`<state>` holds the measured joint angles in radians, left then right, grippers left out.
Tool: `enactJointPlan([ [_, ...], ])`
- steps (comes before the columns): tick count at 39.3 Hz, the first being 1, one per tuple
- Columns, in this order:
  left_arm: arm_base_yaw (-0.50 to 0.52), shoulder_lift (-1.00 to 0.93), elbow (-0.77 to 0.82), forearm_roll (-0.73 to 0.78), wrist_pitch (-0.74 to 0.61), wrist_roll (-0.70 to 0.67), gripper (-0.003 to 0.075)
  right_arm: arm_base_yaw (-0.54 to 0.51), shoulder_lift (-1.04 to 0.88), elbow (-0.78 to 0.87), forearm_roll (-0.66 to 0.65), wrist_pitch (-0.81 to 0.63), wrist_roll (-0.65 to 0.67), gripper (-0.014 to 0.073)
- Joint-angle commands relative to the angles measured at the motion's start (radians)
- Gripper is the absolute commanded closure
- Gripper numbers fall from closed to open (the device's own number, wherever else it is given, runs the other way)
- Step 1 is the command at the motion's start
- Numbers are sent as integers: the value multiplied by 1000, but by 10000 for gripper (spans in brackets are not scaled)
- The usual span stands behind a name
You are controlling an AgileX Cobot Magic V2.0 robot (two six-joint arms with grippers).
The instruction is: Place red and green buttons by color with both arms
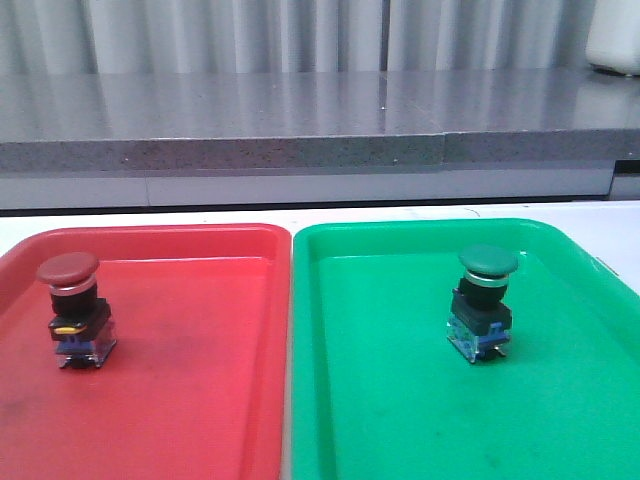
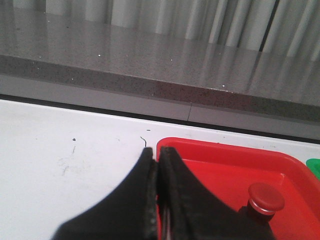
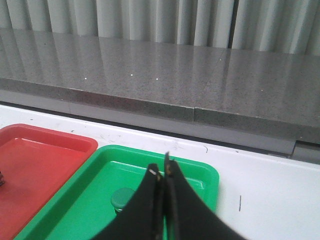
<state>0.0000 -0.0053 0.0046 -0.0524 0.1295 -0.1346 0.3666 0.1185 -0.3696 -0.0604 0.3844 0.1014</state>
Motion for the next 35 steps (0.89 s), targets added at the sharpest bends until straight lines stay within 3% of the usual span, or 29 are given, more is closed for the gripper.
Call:
enactJointPlan([
  [1, 3, -17, 23, -8, -101, -6, 740, -6, 13, -26, -10, -77, 1, 718],
  [29, 3, -17, 23, -8, -101, -6, 740, -6, 13, -24, -15, -77, -8, 718],
  [35, 3, -17, 23, -8, -101, -6, 740, -9, -6, 65, -35, -198, -91, 718],
])
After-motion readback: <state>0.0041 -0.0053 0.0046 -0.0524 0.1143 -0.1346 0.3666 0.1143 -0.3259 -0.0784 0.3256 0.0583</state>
